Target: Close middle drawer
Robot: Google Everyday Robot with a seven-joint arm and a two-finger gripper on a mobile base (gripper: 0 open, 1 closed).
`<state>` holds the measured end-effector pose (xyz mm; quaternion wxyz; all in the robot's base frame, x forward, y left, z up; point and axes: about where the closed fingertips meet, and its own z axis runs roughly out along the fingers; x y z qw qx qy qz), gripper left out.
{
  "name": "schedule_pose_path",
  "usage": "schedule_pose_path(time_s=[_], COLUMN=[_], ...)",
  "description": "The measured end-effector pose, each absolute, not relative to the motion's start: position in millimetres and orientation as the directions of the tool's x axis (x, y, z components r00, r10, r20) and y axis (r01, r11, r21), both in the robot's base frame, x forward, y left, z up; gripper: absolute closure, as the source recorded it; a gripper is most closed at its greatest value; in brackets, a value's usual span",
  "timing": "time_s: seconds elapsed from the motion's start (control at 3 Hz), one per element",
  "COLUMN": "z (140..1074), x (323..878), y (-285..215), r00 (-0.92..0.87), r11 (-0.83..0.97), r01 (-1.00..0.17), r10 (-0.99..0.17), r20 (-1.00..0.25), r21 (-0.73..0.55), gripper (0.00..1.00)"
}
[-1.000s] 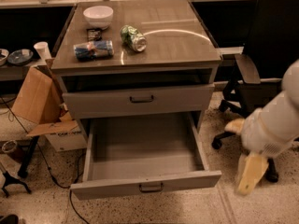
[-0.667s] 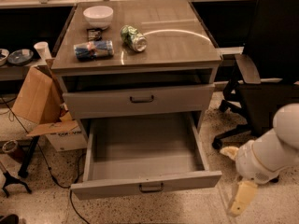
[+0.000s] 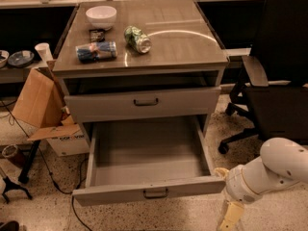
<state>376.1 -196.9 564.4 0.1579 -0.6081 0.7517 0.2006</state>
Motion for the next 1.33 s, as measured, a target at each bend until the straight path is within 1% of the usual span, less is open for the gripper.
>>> schedule_pose_path(time_s=[0.33,0.67,1.0,1.33], z=[550.3,526.5,493.2,470.8], x=[379.2,382.6,390.7,404.7], y=[-192.7,-191.1,-197.4,-202.2], r00=[-0.215,-0.234,-0.271,-0.284], r11=[0.18,0.187,0.21,0.231], r01=[-0.976,-0.972,-0.962,-0.959], r10=[-0.845,-0.828,-0.795,-0.762], r20=[-0.489,-0.509,-0.543,-0.582], r21=[0.119,0.143,0.172,0.166], gripper=[0.0,0.19,0.5,0.73])
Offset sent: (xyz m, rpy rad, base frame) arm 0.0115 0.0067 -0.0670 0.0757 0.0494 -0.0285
